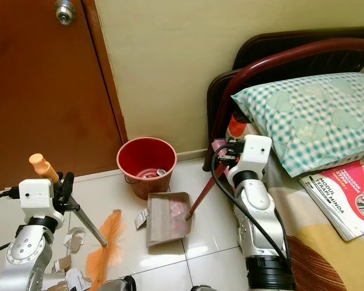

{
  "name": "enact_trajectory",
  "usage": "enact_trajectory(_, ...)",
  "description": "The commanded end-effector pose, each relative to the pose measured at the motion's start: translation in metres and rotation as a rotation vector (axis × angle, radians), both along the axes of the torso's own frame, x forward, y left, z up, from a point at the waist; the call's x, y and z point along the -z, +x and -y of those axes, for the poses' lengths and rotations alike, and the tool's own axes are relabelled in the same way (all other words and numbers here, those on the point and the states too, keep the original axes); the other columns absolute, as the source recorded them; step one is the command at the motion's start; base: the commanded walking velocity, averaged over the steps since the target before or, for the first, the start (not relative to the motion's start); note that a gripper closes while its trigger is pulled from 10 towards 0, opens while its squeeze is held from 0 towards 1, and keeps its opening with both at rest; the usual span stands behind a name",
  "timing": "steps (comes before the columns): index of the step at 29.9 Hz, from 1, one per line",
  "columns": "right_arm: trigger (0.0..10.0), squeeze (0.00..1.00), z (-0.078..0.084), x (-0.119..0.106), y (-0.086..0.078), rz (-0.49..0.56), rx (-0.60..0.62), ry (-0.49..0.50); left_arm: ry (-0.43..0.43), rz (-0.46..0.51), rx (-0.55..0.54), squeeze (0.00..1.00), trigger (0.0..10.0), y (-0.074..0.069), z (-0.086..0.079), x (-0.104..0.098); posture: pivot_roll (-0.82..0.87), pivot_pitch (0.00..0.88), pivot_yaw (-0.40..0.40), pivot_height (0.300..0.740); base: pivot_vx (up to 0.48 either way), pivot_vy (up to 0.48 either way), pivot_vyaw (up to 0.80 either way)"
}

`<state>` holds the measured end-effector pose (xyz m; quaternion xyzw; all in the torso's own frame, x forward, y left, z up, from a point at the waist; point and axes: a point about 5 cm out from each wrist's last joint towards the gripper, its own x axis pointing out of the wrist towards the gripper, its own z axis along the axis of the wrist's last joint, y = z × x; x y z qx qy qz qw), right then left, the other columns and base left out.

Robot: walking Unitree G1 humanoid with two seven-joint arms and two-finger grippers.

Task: Sweep floor

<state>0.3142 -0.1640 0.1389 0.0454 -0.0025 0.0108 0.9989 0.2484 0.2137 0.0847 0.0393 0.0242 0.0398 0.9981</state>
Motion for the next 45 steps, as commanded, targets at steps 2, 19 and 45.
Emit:
enact_trajectory(2, 10.0, 0.0, -0.003, 0.001, 0.002, -0.02, -0.052, -0.109, 0.013, -0.032, -0.005, 0.0, 10.0, -0.002, -0.002, 0.007, 0.07, 0.117, -0.031, 0.74, 0.0, 0.0, 0.0)
enact_trajectory(19, 10.0, 0.0, 0.022, 0.029, 0.003, -0.12, 0.256, -0.119, -0.055, 0.003, 0.345, 0.0, 10.0, 0.028, 0.049, -0.011, 0.07, 0.181, 0.012, 0.74, 0.0, 0.0, 0.0)
enact_trajectory(45, 10.0, 0.0, -0.01, 0.045, 0.025, -0.19, 0.229, -0.11, -0.322, 0.105, 0.782, 0.0, 10.0, 0.029, 0.13, -0.055, 0.08, 0.175, -0.002, 0.74, 0.0, 0.0, 0.0)
